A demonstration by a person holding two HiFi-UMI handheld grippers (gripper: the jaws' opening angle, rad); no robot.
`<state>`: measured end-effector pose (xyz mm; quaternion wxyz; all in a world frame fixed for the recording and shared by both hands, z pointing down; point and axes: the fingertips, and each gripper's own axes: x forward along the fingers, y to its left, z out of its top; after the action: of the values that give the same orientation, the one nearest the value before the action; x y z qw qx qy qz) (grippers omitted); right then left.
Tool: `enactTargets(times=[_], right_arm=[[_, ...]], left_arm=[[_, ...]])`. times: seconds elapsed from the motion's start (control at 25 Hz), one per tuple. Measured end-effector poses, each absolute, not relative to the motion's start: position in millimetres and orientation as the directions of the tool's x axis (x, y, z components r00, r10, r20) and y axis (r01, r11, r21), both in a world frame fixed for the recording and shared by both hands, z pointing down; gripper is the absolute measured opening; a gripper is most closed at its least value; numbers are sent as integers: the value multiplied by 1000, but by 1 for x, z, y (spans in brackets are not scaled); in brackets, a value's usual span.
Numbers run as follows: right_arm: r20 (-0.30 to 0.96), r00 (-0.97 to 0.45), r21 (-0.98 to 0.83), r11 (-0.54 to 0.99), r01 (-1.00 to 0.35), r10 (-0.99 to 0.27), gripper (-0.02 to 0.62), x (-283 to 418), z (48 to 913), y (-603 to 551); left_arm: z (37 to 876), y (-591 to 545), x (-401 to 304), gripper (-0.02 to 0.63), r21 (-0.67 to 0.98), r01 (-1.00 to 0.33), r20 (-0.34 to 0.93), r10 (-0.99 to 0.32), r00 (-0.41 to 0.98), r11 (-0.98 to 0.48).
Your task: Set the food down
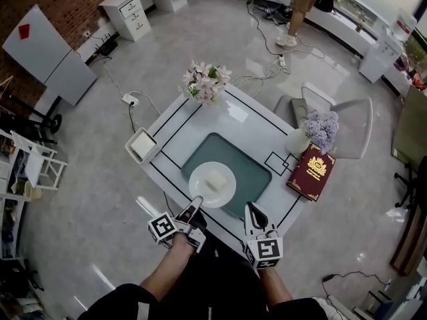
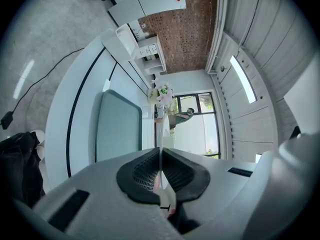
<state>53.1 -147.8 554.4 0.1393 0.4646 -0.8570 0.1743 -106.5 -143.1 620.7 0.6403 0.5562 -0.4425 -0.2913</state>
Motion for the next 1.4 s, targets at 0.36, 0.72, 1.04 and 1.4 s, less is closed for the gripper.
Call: enactTargets(times=[0.36,0.72,1.04,1.4], right_arm=[[449,-490,-161,472,-867,-747,9,58,560,-165],[490,-425,-160,401,-902,-761,9,65,576,-178],[509,-408,-150,389,-909,-758,9,56,587,-185],[515,-377,-168,340,-925,-770,9,57,596,-188]], left_arm=[[661,-182,-92,15,962,-113,272,-823,499,250],[699,-224,-89,15,952,-178,305,-772,557,248],[741,-226,-79,15,931,-197,362,-716,597,306],[769,-226,-73,15,899,-237,434,-677,595,368]])
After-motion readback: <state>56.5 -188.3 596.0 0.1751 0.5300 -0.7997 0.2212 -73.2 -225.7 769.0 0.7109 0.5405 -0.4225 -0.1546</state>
